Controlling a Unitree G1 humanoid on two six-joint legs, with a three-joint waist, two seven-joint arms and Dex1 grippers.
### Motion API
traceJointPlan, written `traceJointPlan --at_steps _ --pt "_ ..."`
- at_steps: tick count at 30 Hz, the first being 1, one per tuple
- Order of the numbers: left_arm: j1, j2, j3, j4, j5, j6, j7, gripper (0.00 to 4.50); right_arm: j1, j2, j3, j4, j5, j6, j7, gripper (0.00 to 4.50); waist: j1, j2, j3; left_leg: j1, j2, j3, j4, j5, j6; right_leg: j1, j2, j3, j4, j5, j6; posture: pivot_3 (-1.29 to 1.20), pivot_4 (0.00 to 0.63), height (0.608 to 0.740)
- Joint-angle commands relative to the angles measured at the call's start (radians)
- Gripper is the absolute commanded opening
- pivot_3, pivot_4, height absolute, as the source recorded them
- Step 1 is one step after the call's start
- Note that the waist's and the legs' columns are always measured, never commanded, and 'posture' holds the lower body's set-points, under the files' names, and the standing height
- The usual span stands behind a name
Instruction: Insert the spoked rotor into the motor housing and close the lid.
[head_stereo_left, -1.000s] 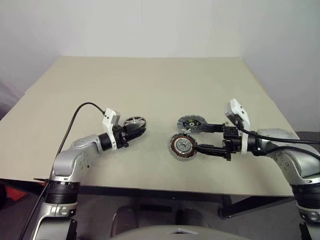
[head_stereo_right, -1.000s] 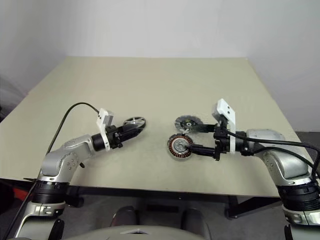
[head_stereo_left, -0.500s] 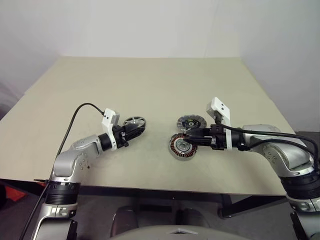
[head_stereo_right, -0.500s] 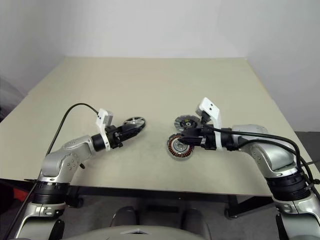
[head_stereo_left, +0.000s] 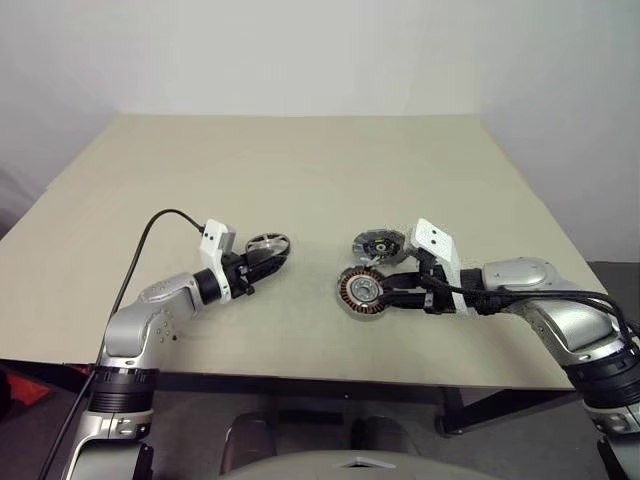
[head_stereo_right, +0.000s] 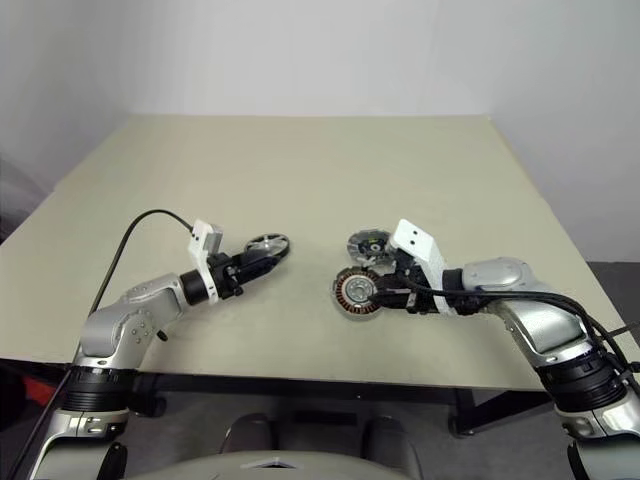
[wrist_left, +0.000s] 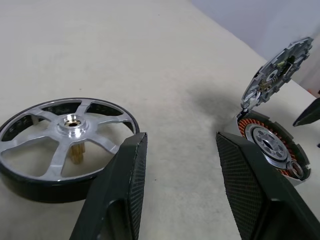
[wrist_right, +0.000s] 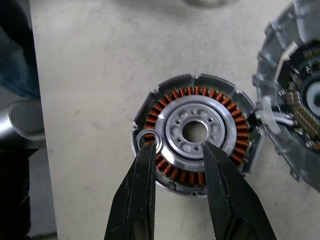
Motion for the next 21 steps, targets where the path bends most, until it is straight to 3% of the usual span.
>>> traceJointPlan --at_steps 1,12,21 --pt "-0.011 0.006 0.018 -0.021 -0.016 -0.016 0.0 2.32 -0.011 0.007 0.006 -0.031 -0.016 -0.009 -0.011 1.59 0.0 0.0 0.0 0.0 0.0 0.0 0.0 0.0 0.0 0.0 0.0 0.0 0.0 0.0 0.0 0.0 0.0 0.74" --pt "-0.018 0.011 0.026 -0.01 -0.016 -0.014 0.004 2.32 -0.012 0.026 0.053 -0.044 -0.073 -0.028 -0.036 1.59 0.0 0.0 0.0 0.0 0.0 0.0 0.0 0.0 0.0 0.0 0.0 0.0 0.0 0.0 0.0 0.0 0.0 0.74" --pt "-0.02 0.011 0.03 -0.003 -0.014 -0.015 0.007 2.32 -0.009 0.062 0.101 0.133 -0.168 -0.204 0.003 1.59 -0.001 0.0 0.0 0.0 0.0 0.0 0.001 0.0 0.0 0.0 0.0 0.0 0.001 0.0 0.0 0.0 0.0 0.74"
